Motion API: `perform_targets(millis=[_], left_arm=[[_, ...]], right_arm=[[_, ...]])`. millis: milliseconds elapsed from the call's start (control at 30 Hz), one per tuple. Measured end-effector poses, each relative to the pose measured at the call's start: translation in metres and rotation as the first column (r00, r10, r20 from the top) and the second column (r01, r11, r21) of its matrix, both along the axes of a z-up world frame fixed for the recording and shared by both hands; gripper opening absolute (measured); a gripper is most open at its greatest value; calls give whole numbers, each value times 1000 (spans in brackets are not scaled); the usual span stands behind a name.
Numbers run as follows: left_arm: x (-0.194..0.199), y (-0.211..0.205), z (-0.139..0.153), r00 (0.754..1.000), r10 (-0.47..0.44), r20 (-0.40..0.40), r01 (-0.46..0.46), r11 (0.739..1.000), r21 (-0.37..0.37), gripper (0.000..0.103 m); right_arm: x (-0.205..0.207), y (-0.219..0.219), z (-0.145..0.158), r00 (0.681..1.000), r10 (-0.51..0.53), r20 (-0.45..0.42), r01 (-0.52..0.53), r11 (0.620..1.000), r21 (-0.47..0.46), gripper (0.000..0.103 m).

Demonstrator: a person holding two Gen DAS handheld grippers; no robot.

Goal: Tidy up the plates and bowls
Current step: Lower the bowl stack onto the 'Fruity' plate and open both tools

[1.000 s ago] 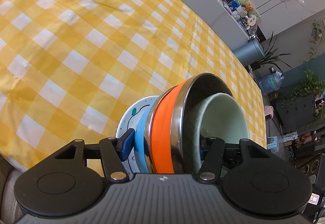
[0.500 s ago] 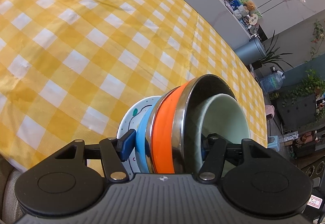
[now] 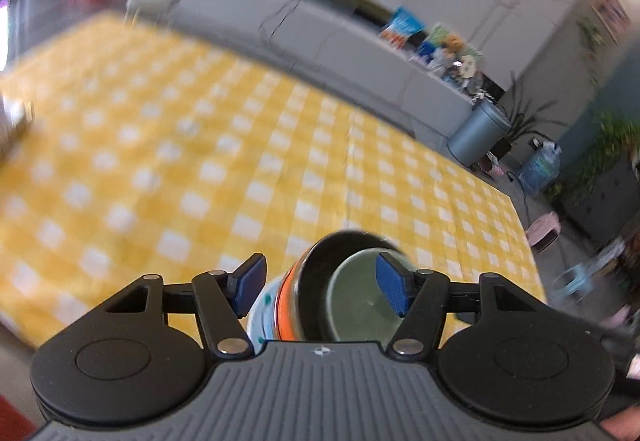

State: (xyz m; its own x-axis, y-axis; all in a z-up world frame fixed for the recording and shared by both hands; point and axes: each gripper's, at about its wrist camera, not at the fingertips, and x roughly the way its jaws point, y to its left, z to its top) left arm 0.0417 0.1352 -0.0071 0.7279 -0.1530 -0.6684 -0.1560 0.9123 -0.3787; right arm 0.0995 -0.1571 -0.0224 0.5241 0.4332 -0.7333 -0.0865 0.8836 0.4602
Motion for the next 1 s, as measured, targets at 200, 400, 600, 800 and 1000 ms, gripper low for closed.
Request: perform_targets(millis=[200, 400, 600, 800, 1000], left_arm=[[-46, -39, 46, 981, -113, 157, 68, 961, 269, 71], [-93, -70, 63, 954, -152, 260, 30, 907, 420, 71], [-120, -71, 55, 957, -106, 269, 2, 933, 361, 71], [-128, -73, 36, 969, -98, 227, 6, 928, 373, 72], [-132, -72, 16, 979, -95, 182, 22, 929, 368, 74]], right_arm=[[-45, -12, 47, 985, 29, 172, 0, 986, -165, 76], [-100, -20, 71, 937, 71, 343, 49, 942, -332, 82], [-137, -22, 71, 926, 53, 373, 97, 924, -370, 86], [-153, -18, 69, 917, -30, 399, 185, 916, -357, 88], [-165, -13, 58, 898, -56, 436, 231, 905, -358, 95]])
